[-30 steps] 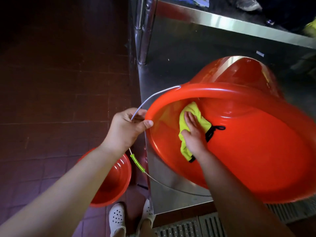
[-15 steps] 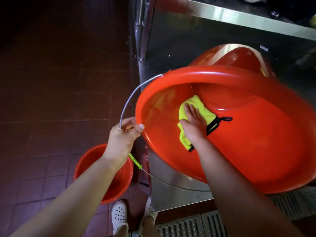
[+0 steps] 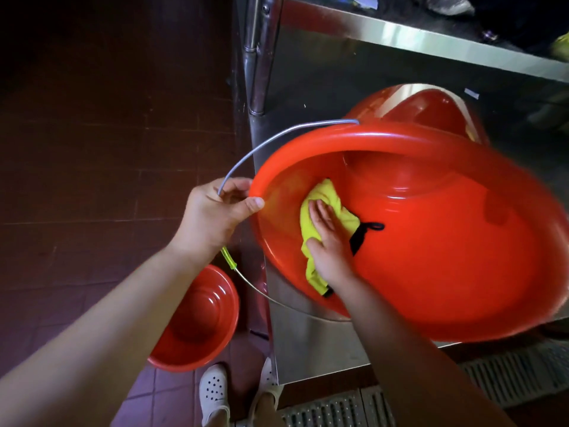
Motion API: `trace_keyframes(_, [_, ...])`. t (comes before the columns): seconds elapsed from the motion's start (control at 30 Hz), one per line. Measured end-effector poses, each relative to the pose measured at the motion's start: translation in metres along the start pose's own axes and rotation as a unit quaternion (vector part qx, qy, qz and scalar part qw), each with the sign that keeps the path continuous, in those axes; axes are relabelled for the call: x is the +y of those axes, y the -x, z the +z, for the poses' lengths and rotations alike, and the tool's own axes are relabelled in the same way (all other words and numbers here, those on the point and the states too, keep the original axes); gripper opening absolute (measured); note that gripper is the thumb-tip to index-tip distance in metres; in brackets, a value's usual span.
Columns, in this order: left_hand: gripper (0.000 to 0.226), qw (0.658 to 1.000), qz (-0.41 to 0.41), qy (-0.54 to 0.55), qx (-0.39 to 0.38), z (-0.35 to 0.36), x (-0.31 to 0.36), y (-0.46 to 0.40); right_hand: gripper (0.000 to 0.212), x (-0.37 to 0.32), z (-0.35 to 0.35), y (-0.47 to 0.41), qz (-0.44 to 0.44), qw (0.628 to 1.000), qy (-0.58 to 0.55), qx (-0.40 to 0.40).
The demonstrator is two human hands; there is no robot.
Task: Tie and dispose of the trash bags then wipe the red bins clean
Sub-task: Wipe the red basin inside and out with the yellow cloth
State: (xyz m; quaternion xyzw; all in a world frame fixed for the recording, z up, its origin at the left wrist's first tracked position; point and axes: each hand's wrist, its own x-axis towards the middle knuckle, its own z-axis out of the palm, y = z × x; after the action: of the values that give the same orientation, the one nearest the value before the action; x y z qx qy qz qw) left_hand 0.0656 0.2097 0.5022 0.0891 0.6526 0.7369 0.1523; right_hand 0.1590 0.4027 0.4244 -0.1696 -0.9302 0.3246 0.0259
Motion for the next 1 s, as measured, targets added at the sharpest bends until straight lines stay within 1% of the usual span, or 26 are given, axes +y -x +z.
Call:
trace_keyframes(0.07, [0.022, 0.999, 0.004, -0.013, -0.043, -0.006, 0.012, -0.008, 0.065, 0.018, -0.015, -0.026, 0.034, 0.997, 0.062, -0.008])
trace_keyframes(0.1, [0.024, 0.998, 0.008, -0.025, -0.061, -0.008, 0.018, -0.012, 0.064, 0.026, -0.024, -0.038, 0.057, 0.994, 0.095, -0.013])
trace_keyframes(0.17, [0.029, 0.995, 0.016, -0.041, -0.088, -0.010, 0.023, -0.021, 0.063, 0.042, -0.039, -0.058, 0.116, 0.979, 0.168, -0.016])
trace_keyframes(0.23, [0.027, 0.995, 0.013, -0.026, -0.098, -0.010, 0.022, -0.026, 0.064, 0.051, -0.044, -0.069, 0.166, 0.961, 0.219, -0.014])
trace_keyframes(0.33, [0.026, 0.997, -0.014, 0.038, -0.065, -0.014, 0.002, -0.018, 0.067, 0.054, -0.038, -0.076, 0.188, 0.953, 0.236, -0.018])
trace_keyframes(0.43, [0.035, 0.991, -0.083, 0.105, -0.019, -0.012, -0.040, 0.011, 0.067, 0.053, -0.037, -0.079, 0.195, 0.953, 0.232, -0.025])
trace_keyframes(0.47, [0.035, 0.986, -0.105, 0.127, -0.014, -0.008, -0.053, 0.021, 0.067, 0.052, -0.036, -0.078, 0.195, 0.954, 0.227, -0.027])
trace_keyframes(0.57, [0.025, 0.971, -0.164, 0.172, 0.015, 0.004, -0.075, 0.039, 0.068, 0.037, -0.026, -0.063, 0.172, 0.965, 0.198, -0.009])
trace_keyframes(0.63, [0.026, 0.964, -0.178, 0.195, 0.031, 0.008, -0.076, 0.039, 0.069, 0.018, -0.012, -0.042, 0.126, 0.980, 0.154, 0.014])
trace_keyframes(0.73, [0.015, 0.962, -0.163, 0.213, 0.046, 0.011, -0.069, 0.034, 0.074, -0.015, 0.012, 0.002, 0.044, 0.998, 0.046, 0.019])
trace_keyframes(0.83, [0.020, 0.966, -0.146, 0.208, 0.055, 0.013, -0.063, 0.032, 0.078, -0.032, 0.023, 0.034, -0.019, 1.000, 0.001, 0.000])
trace_keyframes(0.9, [0.021, 0.969, -0.148, 0.192, 0.046, 0.014, -0.058, 0.031, 0.077, -0.028, 0.019, 0.036, -0.036, 0.999, -0.018, -0.010])
trace_keyframes(1.0, [0.021, 0.977, -0.143, 0.150, 0.039, 0.012, -0.049, 0.023, 0.075, -0.012, 0.005, 0.020, -0.022, 0.999, -0.013, -0.021])
